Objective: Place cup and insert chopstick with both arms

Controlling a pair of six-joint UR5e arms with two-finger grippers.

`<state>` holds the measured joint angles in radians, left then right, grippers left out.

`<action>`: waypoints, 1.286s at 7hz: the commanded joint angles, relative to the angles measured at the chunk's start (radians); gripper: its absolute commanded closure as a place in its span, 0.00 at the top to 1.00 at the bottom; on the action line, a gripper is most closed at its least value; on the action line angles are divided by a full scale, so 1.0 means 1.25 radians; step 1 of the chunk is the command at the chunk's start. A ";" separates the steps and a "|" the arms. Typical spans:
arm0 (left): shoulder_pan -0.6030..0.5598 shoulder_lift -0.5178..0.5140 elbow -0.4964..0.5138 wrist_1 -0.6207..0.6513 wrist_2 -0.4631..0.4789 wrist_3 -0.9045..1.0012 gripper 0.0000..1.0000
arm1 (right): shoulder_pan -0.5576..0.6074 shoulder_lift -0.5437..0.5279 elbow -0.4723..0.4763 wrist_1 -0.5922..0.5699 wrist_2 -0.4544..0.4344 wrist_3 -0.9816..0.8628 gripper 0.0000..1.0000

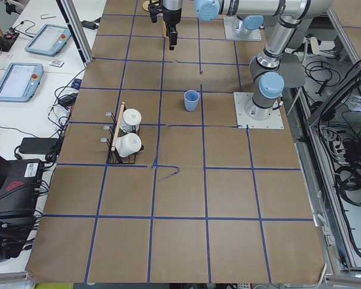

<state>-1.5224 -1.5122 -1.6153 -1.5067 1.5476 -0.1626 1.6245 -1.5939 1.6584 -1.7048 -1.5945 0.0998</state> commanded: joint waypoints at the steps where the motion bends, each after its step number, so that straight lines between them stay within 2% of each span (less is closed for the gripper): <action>1: 0.001 0.000 0.000 0.000 0.000 0.000 1.00 | 0.002 -0.002 -0.014 0.028 0.002 0.000 1.00; 6: 0.001 0.001 0.000 -0.002 0.000 0.000 1.00 | 0.007 -0.015 -0.026 0.036 0.009 -0.012 1.00; 7: 0.001 0.001 0.000 -0.002 0.000 0.000 1.00 | 0.006 -0.011 -0.023 0.036 0.042 -0.007 1.00; 8: 0.001 0.001 0.000 -0.006 0.001 0.001 1.00 | 0.004 -0.011 -0.025 0.049 0.033 -0.006 1.00; 9: -0.001 0.001 0.000 -0.008 0.011 0.052 1.00 | 0.006 -0.027 -0.031 0.051 0.034 -0.005 1.00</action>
<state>-1.5220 -1.5109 -1.6153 -1.5133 1.5519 -0.1453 1.6311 -1.6134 1.6258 -1.6475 -1.5541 0.0913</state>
